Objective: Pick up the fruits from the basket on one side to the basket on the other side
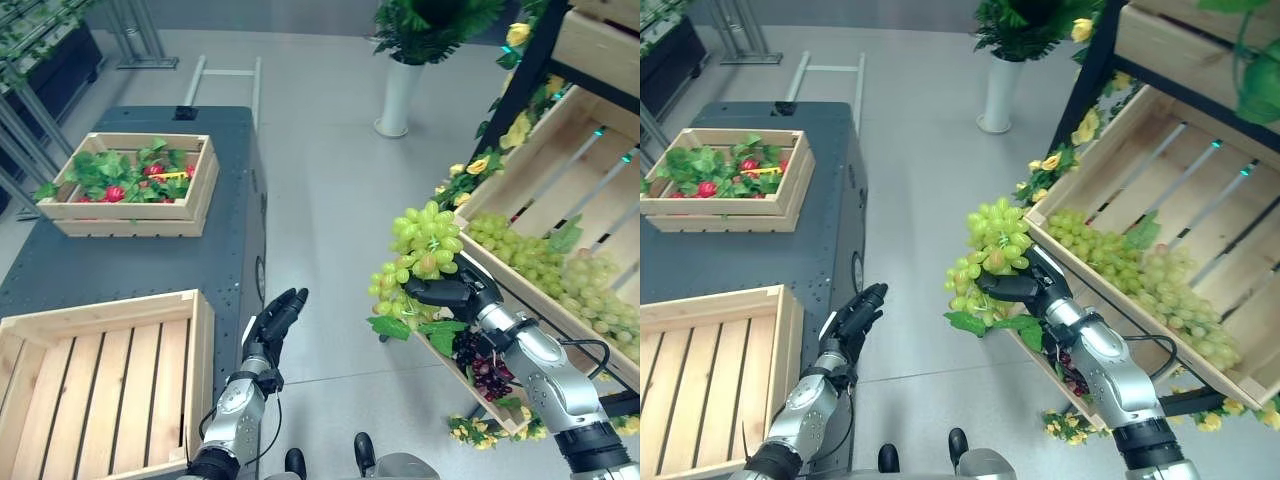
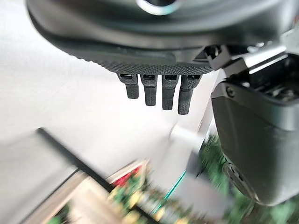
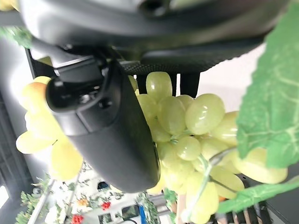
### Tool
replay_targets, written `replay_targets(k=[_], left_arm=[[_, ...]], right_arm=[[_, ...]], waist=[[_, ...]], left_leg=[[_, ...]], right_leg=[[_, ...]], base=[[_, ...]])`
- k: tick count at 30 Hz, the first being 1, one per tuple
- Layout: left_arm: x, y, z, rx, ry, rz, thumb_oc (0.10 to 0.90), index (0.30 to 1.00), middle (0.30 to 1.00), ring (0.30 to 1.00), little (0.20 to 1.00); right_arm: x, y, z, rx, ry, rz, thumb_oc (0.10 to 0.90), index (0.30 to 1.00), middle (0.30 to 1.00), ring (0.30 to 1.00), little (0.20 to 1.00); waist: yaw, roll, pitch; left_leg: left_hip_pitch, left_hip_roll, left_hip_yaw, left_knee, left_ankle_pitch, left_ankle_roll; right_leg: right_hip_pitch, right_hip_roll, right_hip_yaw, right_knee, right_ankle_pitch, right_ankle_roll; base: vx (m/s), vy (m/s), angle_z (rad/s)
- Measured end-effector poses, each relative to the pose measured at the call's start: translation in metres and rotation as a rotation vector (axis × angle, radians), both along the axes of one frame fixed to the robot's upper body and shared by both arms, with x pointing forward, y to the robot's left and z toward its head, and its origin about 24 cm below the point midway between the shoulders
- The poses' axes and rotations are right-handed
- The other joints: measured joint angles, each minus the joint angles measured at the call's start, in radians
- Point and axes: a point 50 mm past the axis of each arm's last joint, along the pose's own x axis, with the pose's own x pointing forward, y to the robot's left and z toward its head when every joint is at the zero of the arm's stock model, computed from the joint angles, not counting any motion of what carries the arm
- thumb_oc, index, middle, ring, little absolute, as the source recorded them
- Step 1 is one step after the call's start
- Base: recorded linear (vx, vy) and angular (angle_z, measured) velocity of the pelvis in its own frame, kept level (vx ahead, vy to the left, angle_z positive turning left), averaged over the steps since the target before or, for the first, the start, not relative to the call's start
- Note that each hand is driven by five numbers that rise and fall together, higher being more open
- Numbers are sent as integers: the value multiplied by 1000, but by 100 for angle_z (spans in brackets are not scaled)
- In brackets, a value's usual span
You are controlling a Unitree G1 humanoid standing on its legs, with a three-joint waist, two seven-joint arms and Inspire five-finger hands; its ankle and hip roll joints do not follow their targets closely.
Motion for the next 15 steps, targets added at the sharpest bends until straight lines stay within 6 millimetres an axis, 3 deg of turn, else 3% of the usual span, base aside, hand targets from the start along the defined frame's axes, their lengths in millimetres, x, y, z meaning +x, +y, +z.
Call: replay_targets(k=[2, 8, 15], left_arm=[[-3, -5, -3, 12, 12, -30, 800, 900, 900, 900, 900], [-7, -13, -8, 67, 53, -109, 800, 900, 900, 900, 900], [-15, -5, -20, 96, 143, -127, 800, 900, 900, 900, 900]], right_arm=[[-5, 0, 0, 35, 10, 14, 400, 300, 300, 300, 300], [-11, 0, 7, 69, -1, 71, 400, 300, 300, 300, 300], [-9, -28, 45, 2, -85, 75, 400, 300, 300, 300, 300]], waist=[[-28, 0, -15], [-63, -1, -19], [-73, 2, -34]], left_leg=[[-4, 0, 17, 0, 0, 5], [-7, 2, 53, 0, -2, 4], [-10, 5, 66, 0, -5, -1]], right_leg=[[-12, 1, 16, 0, 5, 1], [-31, 8, 55, 0, 16, 5], [-39, 11, 64, 0, 18, 10]], base=[[-15, 35, -26], [-10, 40, -20], [6, 13, -5]])
